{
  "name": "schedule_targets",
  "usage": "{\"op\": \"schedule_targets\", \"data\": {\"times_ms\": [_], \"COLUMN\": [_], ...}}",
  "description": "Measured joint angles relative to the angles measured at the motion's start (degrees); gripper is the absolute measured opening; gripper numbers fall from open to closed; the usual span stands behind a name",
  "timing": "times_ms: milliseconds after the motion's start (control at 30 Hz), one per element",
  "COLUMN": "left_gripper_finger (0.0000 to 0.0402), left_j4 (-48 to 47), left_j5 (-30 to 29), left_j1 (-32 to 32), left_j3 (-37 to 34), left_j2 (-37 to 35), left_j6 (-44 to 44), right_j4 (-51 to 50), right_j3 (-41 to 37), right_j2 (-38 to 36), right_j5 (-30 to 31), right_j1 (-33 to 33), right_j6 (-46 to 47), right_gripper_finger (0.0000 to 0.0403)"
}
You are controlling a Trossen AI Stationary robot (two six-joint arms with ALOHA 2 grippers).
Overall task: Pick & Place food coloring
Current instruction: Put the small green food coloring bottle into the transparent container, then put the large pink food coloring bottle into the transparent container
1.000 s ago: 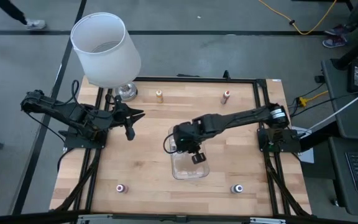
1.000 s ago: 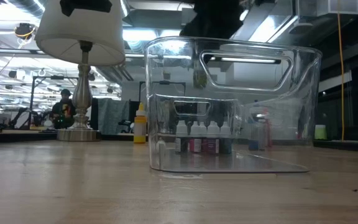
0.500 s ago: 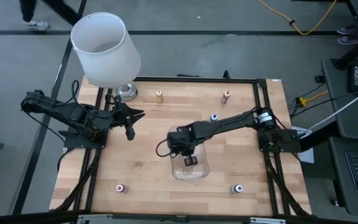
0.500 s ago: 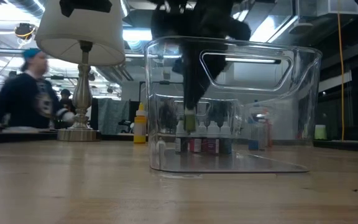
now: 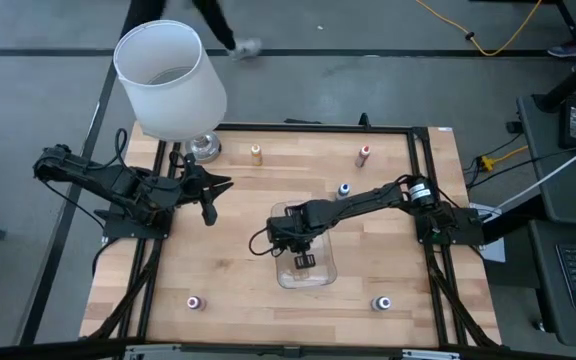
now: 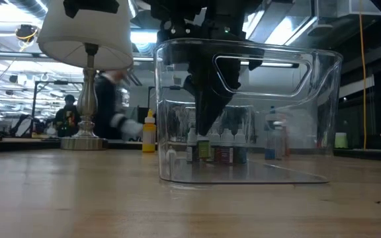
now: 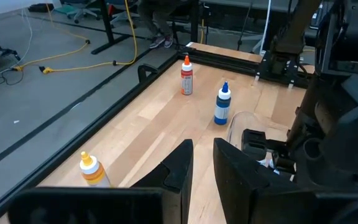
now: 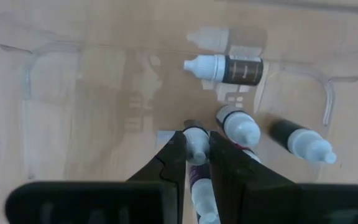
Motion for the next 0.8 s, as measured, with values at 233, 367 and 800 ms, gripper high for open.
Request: {"op": "schedule_targets", "data": {"times_ms": [233,367,800], "left_gripper_finger": [0.0059,0.0059,0.0059], "left_j4": [0.0,0.0,0.0], "left_j5": [0.0,0.0,0.0], "left_j1": [0.0,0.0,0.0], "left_j3": [0.0,0.0,0.0], "left_j2": [0.0,0.0,0.0], "left_j6": [0.0,0.0,0.5], "right_j4": [-0.1,-0.2,-1.3], "right_j3": [0.0,0.0,-0.1], "right_j2": [0.0,0.0,-2.7], "right_j5": [2.8,3.0,3.0], "right_j1": [0.0,0.0,0.0], "right_j6": [0.2,0.3,0.3], "right_gripper_finger": [0.0075,0.0092,0.0116]}}
